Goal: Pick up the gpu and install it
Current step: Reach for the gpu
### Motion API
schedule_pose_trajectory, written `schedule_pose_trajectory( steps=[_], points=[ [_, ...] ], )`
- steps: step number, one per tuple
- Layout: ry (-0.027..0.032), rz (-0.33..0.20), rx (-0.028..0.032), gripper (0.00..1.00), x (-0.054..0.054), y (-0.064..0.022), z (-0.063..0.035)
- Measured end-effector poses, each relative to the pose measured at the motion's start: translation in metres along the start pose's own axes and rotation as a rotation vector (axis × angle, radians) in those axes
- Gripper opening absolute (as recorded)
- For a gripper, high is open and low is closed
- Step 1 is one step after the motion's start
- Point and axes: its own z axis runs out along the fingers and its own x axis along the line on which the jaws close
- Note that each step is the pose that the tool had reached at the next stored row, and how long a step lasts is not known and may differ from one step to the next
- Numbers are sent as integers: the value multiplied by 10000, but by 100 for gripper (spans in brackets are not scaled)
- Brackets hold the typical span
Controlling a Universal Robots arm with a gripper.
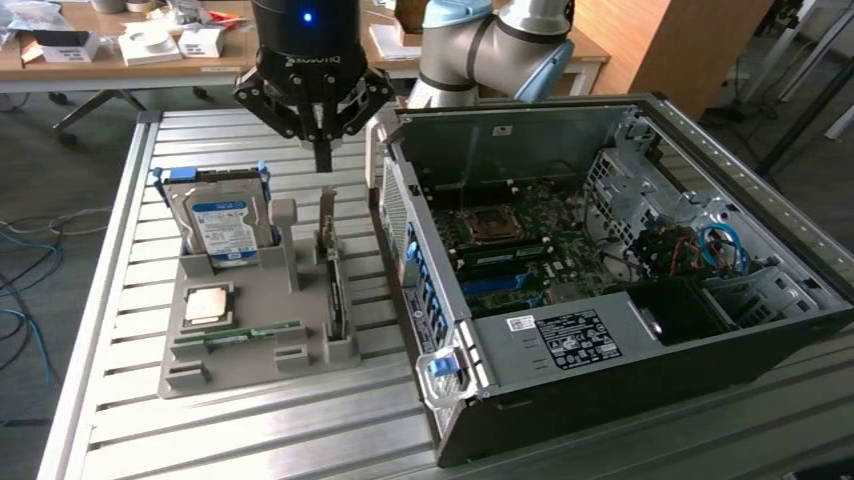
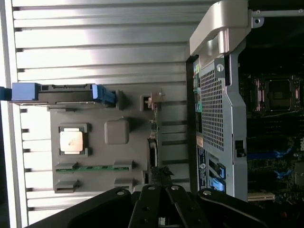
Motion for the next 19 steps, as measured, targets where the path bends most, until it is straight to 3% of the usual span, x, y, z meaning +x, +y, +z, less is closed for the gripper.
schedule_pose_trajectory(
  steps=[10, 19],
  points=[
    [1, 0, 0, 11, 0, -220, -10],
    [4, 0, 1, 11, 12, -240, 45]
  ],
)
